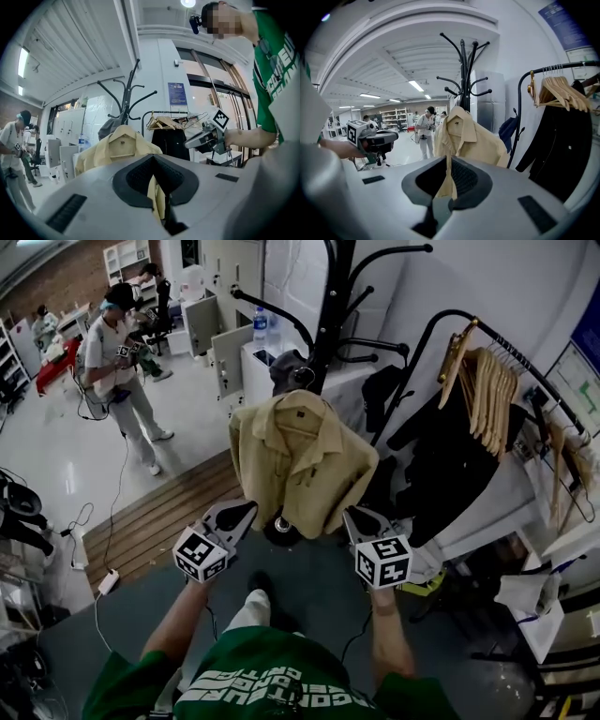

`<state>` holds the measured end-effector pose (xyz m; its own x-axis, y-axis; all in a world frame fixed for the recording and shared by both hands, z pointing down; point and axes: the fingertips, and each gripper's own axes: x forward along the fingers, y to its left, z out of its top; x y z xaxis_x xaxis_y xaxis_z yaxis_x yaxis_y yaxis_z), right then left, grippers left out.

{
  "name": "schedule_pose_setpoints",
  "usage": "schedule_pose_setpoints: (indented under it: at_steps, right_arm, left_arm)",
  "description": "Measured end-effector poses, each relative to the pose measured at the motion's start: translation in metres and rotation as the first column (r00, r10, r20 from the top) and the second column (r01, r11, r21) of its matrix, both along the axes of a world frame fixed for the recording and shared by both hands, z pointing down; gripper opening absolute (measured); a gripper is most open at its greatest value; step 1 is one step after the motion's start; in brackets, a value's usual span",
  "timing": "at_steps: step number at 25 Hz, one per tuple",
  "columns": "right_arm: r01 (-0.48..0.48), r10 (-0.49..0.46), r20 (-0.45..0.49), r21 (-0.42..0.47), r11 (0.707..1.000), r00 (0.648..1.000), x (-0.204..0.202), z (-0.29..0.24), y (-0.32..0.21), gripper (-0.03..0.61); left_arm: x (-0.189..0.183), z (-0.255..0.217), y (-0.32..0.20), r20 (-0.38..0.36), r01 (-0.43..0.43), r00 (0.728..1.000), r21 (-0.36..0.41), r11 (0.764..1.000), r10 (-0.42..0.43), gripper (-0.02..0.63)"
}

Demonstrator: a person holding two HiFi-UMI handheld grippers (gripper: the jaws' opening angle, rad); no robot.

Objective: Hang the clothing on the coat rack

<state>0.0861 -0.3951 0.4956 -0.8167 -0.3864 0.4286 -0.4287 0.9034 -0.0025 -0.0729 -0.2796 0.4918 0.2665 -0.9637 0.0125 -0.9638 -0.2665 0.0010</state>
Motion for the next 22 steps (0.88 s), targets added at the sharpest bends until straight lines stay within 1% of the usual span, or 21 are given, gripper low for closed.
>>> schedule_pose_setpoints:
  at_steps: [5,10,16,22]
  right_arm:
    - [0.009,-0.009,-0.002,-0.03,1.0,1.0,0.017,0.012,0.019,0.034]
    - [0.011,-0.01,0.006,-0.054,0.998,1.0,0.028,0.02,0.035,0.031]
    - [0.011,-0.011,-0.001,-0.063,0.998,1.0,0.038,0.028,0.044,0.029]
    - [0.001,-0.001,0.002,-0.067,0.998,1.0,0.042,0.034,0.047,0.029]
  left_arm:
    - [0.021,0.004,0.008,-0.003,-0.009,1.0,-0.006,1.0,0.009,0.003]
    - [0.033,0.007,0.015,-0.007,-0.013,1.0,-0.013,1.0,0.013,0.003]
    - [0.041,0.009,0.015,-0.011,-0.023,1.0,-0.009,1.0,0.023,0.003]
    - [0.042,0.015,0.016,-0.021,-0.03,0.999,-0.015,0.999,0.03,0.003]
